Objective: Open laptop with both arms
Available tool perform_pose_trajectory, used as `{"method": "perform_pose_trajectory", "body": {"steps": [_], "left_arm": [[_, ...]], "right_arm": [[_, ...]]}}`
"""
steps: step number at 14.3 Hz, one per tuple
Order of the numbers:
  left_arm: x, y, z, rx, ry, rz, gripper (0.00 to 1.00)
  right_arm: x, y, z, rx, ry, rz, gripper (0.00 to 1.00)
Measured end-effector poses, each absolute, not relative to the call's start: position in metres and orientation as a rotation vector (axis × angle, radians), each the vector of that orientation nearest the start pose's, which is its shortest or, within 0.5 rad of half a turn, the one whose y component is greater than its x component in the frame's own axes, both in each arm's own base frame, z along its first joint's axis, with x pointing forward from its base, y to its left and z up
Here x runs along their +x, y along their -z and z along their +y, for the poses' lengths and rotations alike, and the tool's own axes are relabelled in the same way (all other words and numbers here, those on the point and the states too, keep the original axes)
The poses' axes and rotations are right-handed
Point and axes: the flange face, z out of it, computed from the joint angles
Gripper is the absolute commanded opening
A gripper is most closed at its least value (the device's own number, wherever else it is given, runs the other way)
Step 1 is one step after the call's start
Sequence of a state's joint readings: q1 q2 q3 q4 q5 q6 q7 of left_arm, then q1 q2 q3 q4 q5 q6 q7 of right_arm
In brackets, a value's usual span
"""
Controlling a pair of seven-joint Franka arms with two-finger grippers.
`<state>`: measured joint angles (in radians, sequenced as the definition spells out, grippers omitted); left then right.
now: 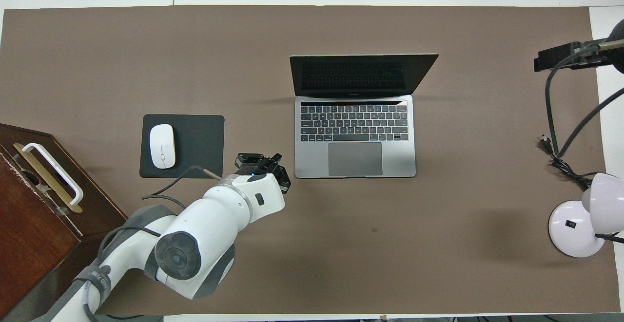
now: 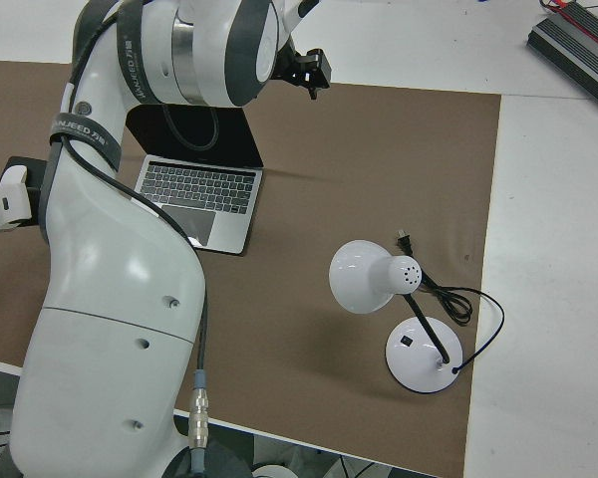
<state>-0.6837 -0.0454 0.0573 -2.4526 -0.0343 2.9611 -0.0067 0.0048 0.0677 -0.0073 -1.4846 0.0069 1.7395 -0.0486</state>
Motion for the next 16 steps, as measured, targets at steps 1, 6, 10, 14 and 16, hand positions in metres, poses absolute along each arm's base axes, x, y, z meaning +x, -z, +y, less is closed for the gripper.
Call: {"method": "perform_pose_trajectory", "body": {"steps": [1, 6, 10, 14, 16], "left_arm": [[0.429, -0.391, -0.294, -3.089, 0.808, 0.898, 0.00], [0.475, -0.474, -0.224, -3.138, 0.582, 0.663, 1.00], [0.492, -0.505, -0.156, -3.159, 0.537, 0.457, 1.00], [0.502, -0.531, -0.093, -3.172, 0.436, 0.263, 1.00], [0.508, -0.558, -0.061, -3.175, 0.392, 0.169, 1.00]], "right_arm": [[0.585, -0.647, -0.006, -3.129, 0.270, -0.058, 1.00], [0.563, -0.636, -0.013, -3.135, 0.164, -0.038, 1.00], [0.557, -0.634, -0.009, -3.136, 0.094, -0.049, 1.00], [0.556, -0.635, -0.009, -3.136, 0.095, -0.050, 1.00], [0.554, -0.637, -0.010, -3.136, 0.089, -0.046, 1.00]]}}
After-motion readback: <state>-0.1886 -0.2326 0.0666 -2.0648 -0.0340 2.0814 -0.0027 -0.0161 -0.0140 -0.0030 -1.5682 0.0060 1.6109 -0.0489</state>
